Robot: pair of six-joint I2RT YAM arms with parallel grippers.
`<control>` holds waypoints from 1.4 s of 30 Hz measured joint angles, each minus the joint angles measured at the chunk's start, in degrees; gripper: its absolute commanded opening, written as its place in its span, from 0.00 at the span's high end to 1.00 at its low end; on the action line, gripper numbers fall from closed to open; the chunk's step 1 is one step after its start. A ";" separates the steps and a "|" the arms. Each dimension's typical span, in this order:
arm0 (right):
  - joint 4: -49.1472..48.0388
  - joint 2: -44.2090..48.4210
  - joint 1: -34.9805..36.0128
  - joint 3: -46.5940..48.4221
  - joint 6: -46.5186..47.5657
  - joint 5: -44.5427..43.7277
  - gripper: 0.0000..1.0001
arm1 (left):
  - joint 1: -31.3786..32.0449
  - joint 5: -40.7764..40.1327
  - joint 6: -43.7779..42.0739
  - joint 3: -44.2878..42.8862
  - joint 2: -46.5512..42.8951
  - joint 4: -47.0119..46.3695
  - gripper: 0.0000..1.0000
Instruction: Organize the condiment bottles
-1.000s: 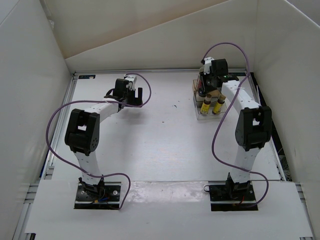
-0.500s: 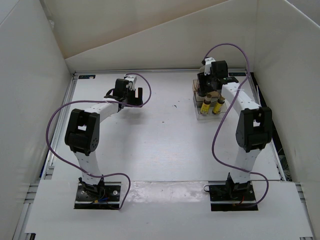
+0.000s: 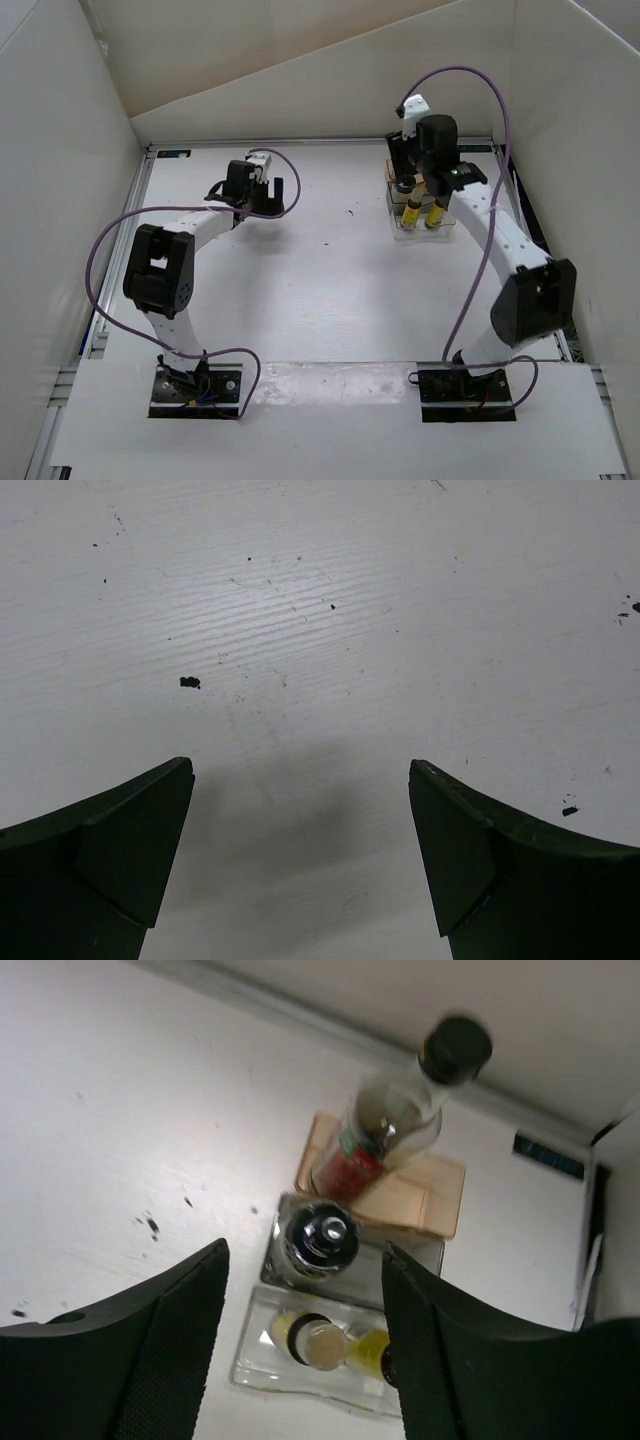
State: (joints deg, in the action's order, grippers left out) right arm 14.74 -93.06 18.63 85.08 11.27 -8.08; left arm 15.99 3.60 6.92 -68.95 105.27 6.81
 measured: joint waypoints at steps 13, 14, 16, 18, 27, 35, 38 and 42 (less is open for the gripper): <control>-14.99 20.96 7.56 -18.10 -2.45 2.91 0.30 | 2.10 -2.10 0.17 7.56 -10.71 -1.31 0.00; -14.82 20.96 8.15 -18.75 -2.49 2.86 0.30 | 2.40 -2.29 0.11 8.48 -11.72 -1.20 0.00; -14.82 21.03 9.86 -20.20 -2.49 2.58 0.30 | 3.02 -2.73 -0.04 10.01 -13.73 -1.03 0.00; -14.58 21.44 11.56 -21.79 -2.49 2.27 0.30 | 3.43 -3.37 -0.24 11.23 -15.76 -0.83 0.00; -14.05 26.53 15.93 -27.61 -1.99 0.15 0.30 | 4.48 -7.48 -2.93 14.19 -25.44 0.22 0.00; -12.00 28.55 16.17 -30.36 -1.86 -1.40 0.29 | 3.76 -9.22 -3.74 18.91 -32.04 1.62 0.00; -11.85 28.63 17.38 -30.53 -1.86 -2.36 0.29 | 3.72 -9.25 -4.20 18.91 -32.79 2.27 0.00; -11.91 29.64 18.93 -32.28 -1.86 -3.65 0.29 | 3.69 -9.25 -4.87 18.99 -34.18 2.67 0.00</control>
State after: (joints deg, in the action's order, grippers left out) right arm 2.83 -63.42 37.56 52.80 9.41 -11.73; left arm 19.68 -5.65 2.04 -49.95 71.09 9.47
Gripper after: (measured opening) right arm 0.709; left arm 0.991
